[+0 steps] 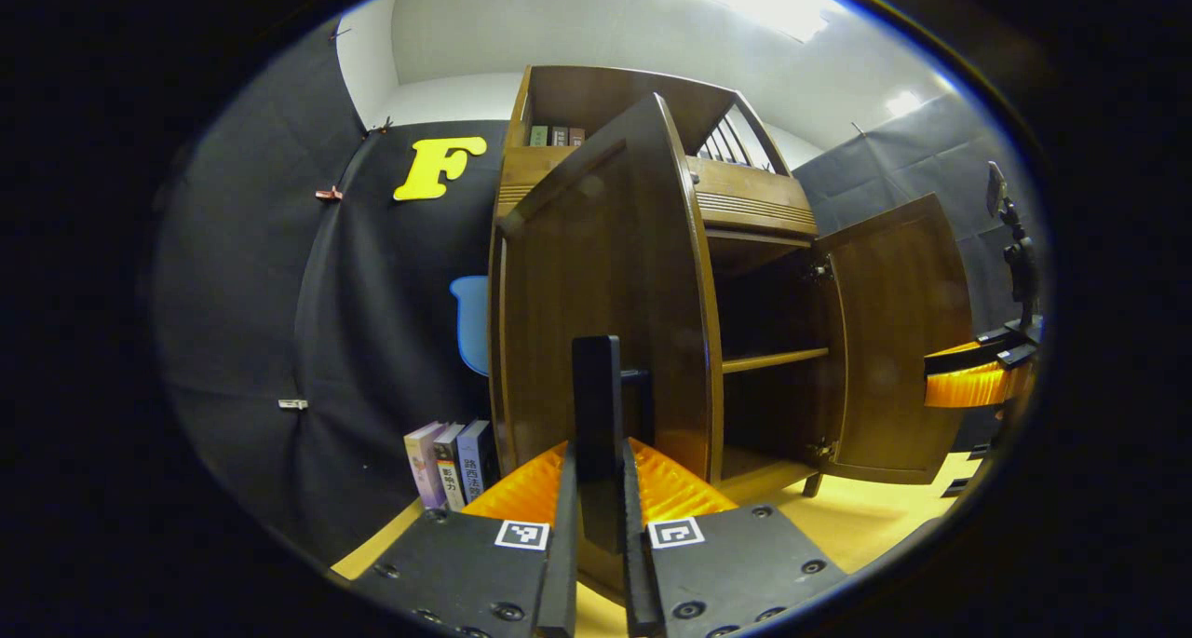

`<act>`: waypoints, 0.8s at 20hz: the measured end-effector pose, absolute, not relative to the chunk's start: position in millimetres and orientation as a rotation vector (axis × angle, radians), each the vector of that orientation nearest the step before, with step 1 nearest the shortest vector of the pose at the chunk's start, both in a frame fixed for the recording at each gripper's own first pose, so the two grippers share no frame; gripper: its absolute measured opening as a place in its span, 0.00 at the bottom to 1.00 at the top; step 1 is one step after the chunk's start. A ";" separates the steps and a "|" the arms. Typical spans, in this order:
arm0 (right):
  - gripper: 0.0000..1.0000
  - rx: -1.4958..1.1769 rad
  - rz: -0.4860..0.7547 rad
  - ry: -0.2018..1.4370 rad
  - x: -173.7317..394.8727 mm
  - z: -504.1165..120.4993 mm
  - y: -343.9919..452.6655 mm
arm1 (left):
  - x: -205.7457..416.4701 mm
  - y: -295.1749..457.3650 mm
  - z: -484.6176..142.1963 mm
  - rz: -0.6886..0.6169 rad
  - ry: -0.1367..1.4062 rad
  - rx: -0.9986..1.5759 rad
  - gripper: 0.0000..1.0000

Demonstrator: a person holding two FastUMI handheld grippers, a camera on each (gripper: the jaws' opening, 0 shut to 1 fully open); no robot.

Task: Open the right door of the double-door shoe cabinet with the right hand, and open the left door with the left hand.

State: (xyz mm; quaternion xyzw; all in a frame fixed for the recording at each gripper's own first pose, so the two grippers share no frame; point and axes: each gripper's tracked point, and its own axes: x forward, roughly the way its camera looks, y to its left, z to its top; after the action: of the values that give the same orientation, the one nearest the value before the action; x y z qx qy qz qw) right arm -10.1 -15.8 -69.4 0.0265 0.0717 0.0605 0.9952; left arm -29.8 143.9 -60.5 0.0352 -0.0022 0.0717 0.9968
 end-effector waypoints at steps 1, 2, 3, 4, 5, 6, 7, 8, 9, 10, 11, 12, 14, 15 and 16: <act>0.99 0.055 0.129 0.149 -7.8 -71.3 -12.6 | -30.8 146.4 -60.3 0.153 -0.006 0.069 0.24; 0.97 0.058 0.139 0.153 -6.2 -73.8 -8.2 | -33.4 149.1 -59.7 0.163 -0.006 0.067 0.23; 0.97 0.063 0.151 0.154 -4.0 -74.9 -4.0 | -36.0 152.5 -59.7 0.172 -0.006 0.066 0.23; 0.97 0.067 0.160 0.154 -2.3 -75.4 -0.8 | -38.3 154.7 -59.1 0.180 -0.005 0.069 0.22; 0.97 0.069 0.165 0.153 -0.4 -76.8 1.8 | -40.2 158.6 -59.5 0.187 -0.005 0.072 0.22; 0.97 0.071 0.170 0.154 1.5 -78.5 3.3 | -42.2 162.1 -59.0 0.197 -0.006 0.075 0.23; 0.97 0.073 0.173 0.157 3.4 -80.5 4.8 | -44.6 165.5 -57.9 0.209 -0.006 0.079 0.21; 0.97 0.077 0.176 0.162 5.5 -83.6 5.6 | -47.2 170.0 -58.4 0.223 -0.005 0.085 0.19; 0.97 0.081 0.180 0.168 7.1 -86.3 6.7 | -50.3 175.1 -58.2 0.243 -0.004 0.094 0.19; 0.97 0.087 0.184 0.174 8.7 -88.5 8.6 | -53.6 181.2 -58.1 0.265 -0.001 0.106 0.18; 0.97 0.090 0.191 0.180 9.6 -90.4 10.3 | -55.7 187.1 -57.4 0.290 0.003 0.120 0.17; 0.97 0.093 0.197 0.184 10.3 -91.9 11.3 | -57.3 194.0 -58.9 0.316 0.010 0.133 0.15; 0.97 0.103 0.207 0.179 12.8 -89.7 13.6 | -61.8 206.2 -65.4 0.363 0.029 0.141 0.14; 0.98 0.105 0.212 0.174 14.1 -88.3 15.2 | -62.1 209.4 -64.2 0.365 0.023 0.129 0.11; 0.98 0.103 0.215 0.168 14.4 -87.2 15.8 | -64.3 208.4 -64.9 0.362 0.026 0.109 0.09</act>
State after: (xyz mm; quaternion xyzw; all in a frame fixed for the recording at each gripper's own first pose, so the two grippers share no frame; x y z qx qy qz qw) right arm 14.4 15.8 -87.2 0.0516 0.0839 0.1071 0.9894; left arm -64.3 208.4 -64.9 0.0542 0.0130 0.1800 0.9821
